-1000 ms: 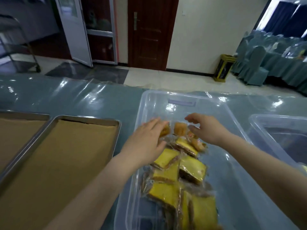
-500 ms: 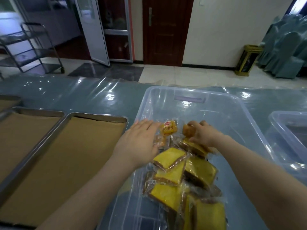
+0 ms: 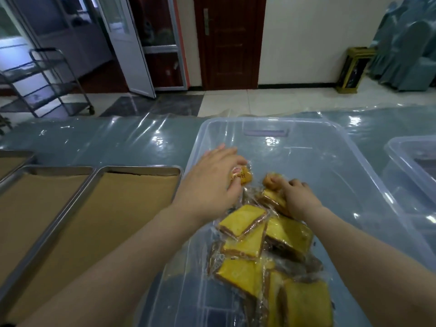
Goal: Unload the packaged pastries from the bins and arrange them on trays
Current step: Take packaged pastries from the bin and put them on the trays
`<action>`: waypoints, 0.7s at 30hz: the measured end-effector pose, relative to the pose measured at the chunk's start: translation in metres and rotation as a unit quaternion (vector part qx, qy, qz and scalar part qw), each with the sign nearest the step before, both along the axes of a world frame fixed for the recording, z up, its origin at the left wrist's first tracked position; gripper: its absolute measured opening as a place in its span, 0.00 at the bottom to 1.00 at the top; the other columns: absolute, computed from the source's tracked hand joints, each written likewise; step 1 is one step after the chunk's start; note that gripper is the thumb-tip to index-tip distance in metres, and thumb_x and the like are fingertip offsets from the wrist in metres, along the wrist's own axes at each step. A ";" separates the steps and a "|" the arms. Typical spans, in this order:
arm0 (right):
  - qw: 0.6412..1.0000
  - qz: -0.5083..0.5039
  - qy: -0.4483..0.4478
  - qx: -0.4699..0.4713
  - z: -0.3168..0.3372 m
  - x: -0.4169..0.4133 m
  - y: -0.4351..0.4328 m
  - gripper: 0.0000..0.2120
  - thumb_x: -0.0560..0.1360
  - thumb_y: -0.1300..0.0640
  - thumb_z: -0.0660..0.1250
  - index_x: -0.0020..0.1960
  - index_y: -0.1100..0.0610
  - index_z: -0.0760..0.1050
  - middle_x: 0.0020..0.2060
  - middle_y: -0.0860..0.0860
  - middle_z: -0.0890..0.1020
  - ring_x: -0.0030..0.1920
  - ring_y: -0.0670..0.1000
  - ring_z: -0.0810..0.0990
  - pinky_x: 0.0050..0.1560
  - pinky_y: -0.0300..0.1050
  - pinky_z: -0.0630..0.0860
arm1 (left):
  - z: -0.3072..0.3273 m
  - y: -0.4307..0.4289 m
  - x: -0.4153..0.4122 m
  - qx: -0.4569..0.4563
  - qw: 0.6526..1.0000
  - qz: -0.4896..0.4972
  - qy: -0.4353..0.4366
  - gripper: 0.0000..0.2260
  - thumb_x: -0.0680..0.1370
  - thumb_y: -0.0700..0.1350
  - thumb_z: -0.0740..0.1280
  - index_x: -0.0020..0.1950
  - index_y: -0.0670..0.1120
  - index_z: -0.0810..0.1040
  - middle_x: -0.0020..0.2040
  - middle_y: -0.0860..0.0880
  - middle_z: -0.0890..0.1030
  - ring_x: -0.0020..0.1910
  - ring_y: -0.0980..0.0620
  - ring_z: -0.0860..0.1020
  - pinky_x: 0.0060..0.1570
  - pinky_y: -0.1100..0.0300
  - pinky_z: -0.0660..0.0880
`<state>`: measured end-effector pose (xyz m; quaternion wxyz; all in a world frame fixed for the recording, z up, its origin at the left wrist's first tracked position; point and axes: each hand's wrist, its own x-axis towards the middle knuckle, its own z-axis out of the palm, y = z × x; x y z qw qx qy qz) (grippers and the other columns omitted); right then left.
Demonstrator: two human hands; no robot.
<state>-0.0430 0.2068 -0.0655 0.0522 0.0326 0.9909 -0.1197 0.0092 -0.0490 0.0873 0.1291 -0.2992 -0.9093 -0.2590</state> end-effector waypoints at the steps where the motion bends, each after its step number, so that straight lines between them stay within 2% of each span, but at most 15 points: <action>1: 1.000 -0.005 0.011 -0.003 0.001 0.001 0.000 0.25 0.79 0.60 0.58 0.72 0.43 0.57 0.63 0.59 0.67 0.63 0.63 0.65 0.62 0.54 0.68 | 0.001 0.013 -0.009 -0.015 1.000 -0.006 0.008 0.17 0.78 0.46 0.61 0.67 0.54 0.70 0.74 0.54 0.63 0.73 0.57 0.54 0.67 0.64 0.44; 4: 0.998 0.002 0.038 0.047 -0.004 0.004 -0.008 0.23 0.77 0.62 0.58 0.69 0.50 0.59 0.64 0.59 0.63 0.61 0.64 0.66 0.62 0.56 0.69 | -0.008 0.058 -0.045 -0.065 0.998 -0.014 -0.004 0.19 0.76 0.43 0.61 0.67 0.49 0.70 0.72 0.49 0.65 0.72 0.51 0.58 0.70 0.59 0.52; 7: 0.998 -0.008 0.031 0.048 -0.013 0.004 -0.010 0.22 0.76 0.61 0.58 0.69 0.53 0.58 0.69 0.59 0.58 0.64 0.65 0.63 0.65 0.56 0.65 | -0.043 0.083 -0.080 -0.149 0.986 0.009 -0.069 0.23 0.75 0.41 0.61 0.70 0.46 0.66 0.70 0.46 0.66 0.70 0.46 0.62 0.68 0.53 0.60; 10: 0.998 -0.011 0.049 0.025 -0.020 0.000 -0.008 0.18 0.79 0.55 0.57 0.67 0.52 0.60 0.67 0.56 0.63 0.63 0.63 0.64 0.65 0.54 0.64 | -0.092 0.071 -0.097 -0.167 0.979 0.081 -0.087 0.29 0.75 0.42 0.64 0.75 0.46 0.57 0.74 0.46 0.60 0.74 0.47 0.56 0.72 0.51 0.55; 13: 0.994 -0.040 0.096 0.015 -0.023 -0.006 -0.006 0.16 0.81 0.48 0.53 0.65 0.53 0.63 0.62 0.54 0.69 0.60 0.60 0.67 0.57 0.52 0.67 | -0.130 0.056 -0.109 -0.167 0.975 0.142 -0.047 0.36 0.75 0.50 0.67 0.76 0.46 0.51 0.75 0.45 0.59 0.74 0.45 0.56 0.71 0.51 0.54; 15: 0.992 -0.069 0.109 0.005 -0.025 -0.010 -0.003 0.20 0.80 0.46 0.53 0.69 0.52 0.59 0.62 0.54 0.70 0.60 0.59 0.66 0.51 0.53 0.69 | -0.145 0.058 -0.113 -0.188 0.972 0.130 -0.053 0.39 0.73 0.58 0.68 0.75 0.45 0.51 0.72 0.44 0.63 0.70 0.44 0.62 0.69 0.51 0.58; 18: 0.992 -0.078 0.098 0.009 -0.031 -0.013 -0.001 0.29 0.80 0.43 0.53 0.76 0.45 0.44 0.62 0.54 0.70 0.61 0.59 0.66 0.47 0.53 0.72 | -0.160 0.062 -0.110 -0.190 0.969 0.142 -0.065 0.37 0.72 0.63 0.66 0.72 0.45 0.58 0.65 0.44 0.69 0.64 0.44 0.67 0.64 0.52 0.64; 21: 0.991 -0.088 0.094 0.026 -0.035 -0.013 -0.003 0.27 0.79 0.41 0.53 0.75 0.41 0.47 0.63 0.55 0.68 0.61 0.60 0.65 0.44 0.52 0.72 | -0.173 0.056 -0.105 -0.209 0.967 0.142 -0.041 0.33 0.73 0.66 0.60 0.71 0.47 0.62 0.62 0.42 0.69 0.61 0.44 0.67 0.61 0.52 0.65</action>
